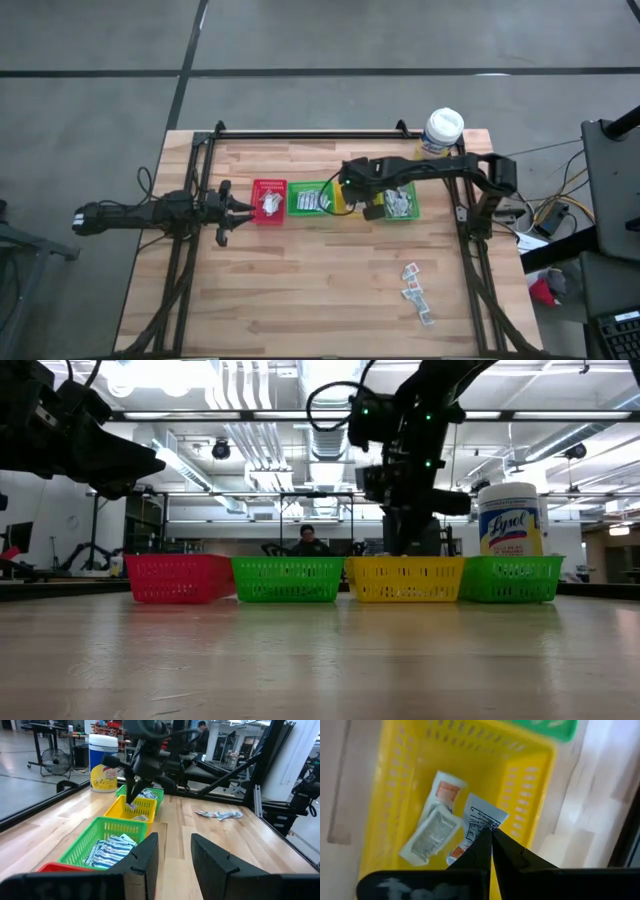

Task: Pick & Place First Aid Supplies
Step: Put the orange ointment pack into the yellow bin

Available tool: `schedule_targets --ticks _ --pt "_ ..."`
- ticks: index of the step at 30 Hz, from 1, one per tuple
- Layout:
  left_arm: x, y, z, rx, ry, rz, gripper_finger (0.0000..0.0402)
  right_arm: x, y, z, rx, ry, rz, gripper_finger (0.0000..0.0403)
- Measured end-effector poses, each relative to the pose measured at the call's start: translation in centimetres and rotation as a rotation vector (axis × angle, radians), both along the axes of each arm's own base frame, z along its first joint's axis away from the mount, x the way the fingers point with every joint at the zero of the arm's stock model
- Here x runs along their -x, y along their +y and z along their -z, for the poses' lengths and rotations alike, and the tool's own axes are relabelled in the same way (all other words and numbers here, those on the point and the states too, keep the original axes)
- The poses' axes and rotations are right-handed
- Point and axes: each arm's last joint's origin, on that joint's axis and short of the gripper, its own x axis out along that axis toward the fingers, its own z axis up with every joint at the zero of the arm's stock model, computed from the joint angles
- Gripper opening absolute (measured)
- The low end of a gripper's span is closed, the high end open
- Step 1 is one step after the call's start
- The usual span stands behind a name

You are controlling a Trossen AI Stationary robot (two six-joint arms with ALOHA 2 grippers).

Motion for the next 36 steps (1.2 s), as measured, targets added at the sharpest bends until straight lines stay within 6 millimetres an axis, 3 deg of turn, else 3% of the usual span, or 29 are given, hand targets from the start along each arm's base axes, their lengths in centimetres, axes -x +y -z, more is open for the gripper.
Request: schedule_targets --ticks 10,36 --pt "0.0 0.0 0.0 -0.01 0.001 0.001 0.0113 0.0 0.2 0.7 -0.068 0.046 -0.089 0.0008" --pt "0.0 0.0 0.0 -0.01 0.0 0.001 0.0113 -0.2 -0.8 0.7 -0.066 -0.006 -0.015 0.0008"
